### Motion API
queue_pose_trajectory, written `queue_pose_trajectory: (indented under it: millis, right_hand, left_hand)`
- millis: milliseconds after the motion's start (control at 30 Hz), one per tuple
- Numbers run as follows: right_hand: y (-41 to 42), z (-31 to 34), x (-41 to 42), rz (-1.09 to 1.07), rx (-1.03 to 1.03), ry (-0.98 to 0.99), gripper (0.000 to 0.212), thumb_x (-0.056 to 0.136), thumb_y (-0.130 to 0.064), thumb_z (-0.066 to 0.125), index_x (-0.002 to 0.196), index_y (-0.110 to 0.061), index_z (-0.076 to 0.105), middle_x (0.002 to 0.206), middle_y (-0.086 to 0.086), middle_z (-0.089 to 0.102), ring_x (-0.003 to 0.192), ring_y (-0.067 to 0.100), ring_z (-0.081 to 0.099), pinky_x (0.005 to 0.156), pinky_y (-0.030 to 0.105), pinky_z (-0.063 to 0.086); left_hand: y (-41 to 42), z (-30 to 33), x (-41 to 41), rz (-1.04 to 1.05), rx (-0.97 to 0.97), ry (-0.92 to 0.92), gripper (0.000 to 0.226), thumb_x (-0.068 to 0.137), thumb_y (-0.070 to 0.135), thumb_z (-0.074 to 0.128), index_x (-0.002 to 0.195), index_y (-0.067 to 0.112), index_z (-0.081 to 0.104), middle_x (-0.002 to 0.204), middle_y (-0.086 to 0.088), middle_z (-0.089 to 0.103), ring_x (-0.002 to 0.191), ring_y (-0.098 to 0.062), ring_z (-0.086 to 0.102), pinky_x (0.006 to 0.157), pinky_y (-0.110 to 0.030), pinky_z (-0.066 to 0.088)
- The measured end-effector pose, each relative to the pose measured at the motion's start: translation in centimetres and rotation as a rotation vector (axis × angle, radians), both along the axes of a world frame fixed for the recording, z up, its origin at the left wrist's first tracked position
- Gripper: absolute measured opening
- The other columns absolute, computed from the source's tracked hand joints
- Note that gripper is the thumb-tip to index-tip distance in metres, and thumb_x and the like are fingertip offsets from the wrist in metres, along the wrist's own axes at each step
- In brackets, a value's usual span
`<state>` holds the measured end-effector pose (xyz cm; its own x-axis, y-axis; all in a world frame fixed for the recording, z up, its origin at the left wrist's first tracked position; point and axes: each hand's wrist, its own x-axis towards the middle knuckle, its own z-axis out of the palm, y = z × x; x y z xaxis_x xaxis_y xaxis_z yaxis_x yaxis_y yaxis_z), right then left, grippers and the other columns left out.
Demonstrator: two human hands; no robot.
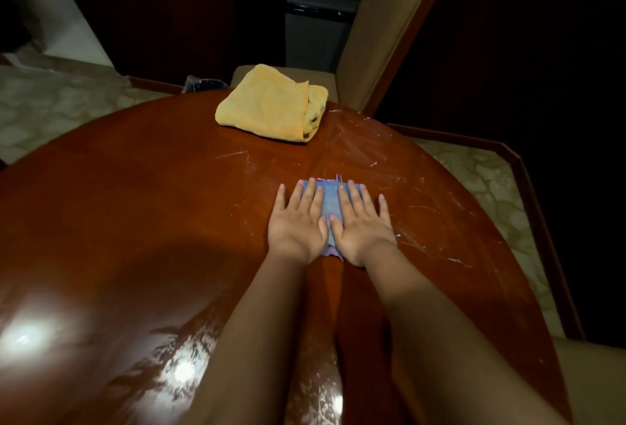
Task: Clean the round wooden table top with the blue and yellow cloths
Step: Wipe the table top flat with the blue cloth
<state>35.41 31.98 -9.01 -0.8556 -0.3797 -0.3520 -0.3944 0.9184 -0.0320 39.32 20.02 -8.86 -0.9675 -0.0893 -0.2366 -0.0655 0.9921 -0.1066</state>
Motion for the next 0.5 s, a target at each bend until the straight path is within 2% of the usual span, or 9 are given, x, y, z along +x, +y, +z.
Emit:
queue_pose_trajectory:
  millis: [233, 400, 500]
  right_hand:
    - [3.7, 0.7, 7.2, 0.042, -0.004, -0.037, 0.059, 0.101, -0.045, 0.005, 0.148, -0.018, -0.018, 0.155, 0.001, -0.027, 0.142, 0.018, -0.027, 0.115, 0.045, -0.017]
    - [8.8, 1.2, 14.5, 0.048, -0.013, -0.072, 0.061, 0.102, -0.045, 0.008, 0.149, -0.017, -0.018, 0.155, 0.0, -0.028, 0.142, 0.017, -0.027, 0.114, 0.043, -0.016]
    - [12.2, 1.4, 18.3, 0.043, -0.015, -0.091, 0.061, 0.099, -0.047, 0.003, 0.148, -0.017, -0.019, 0.155, 0.0, -0.028, 0.141, 0.017, -0.027, 0.113, 0.043, -0.016]
  left_hand:
    - [3.6, 0.8, 7.4, 0.011, -0.025, -0.047, 0.059, 0.1, 0.038, 0.004, 0.148, 0.011, -0.017, 0.157, -0.007, -0.019, 0.145, -0.023, -0.017, 0.117, -0.048, -0.01]
    - [8.8, 0.9, 14.9, 0.037, 0.015, -0.061, 0.059, 0.101, 0.037, 0.007, 0.147, 0.012, -0.019, 0.156, -0.006, -0.022, 0.144, -0.022, -0.02, 0.116, -0.047, -0.011]
    - [12.0, 1.1, 18.6, 0.025, 0.019, -0.063, 0.059, 0.101, 0.037, 0.008, 0.147, 0.012, -0.019, 0.156, -0.006, -0.023, 0.144, -0.022, -0.021, 0.116, -0.048, -0.01]
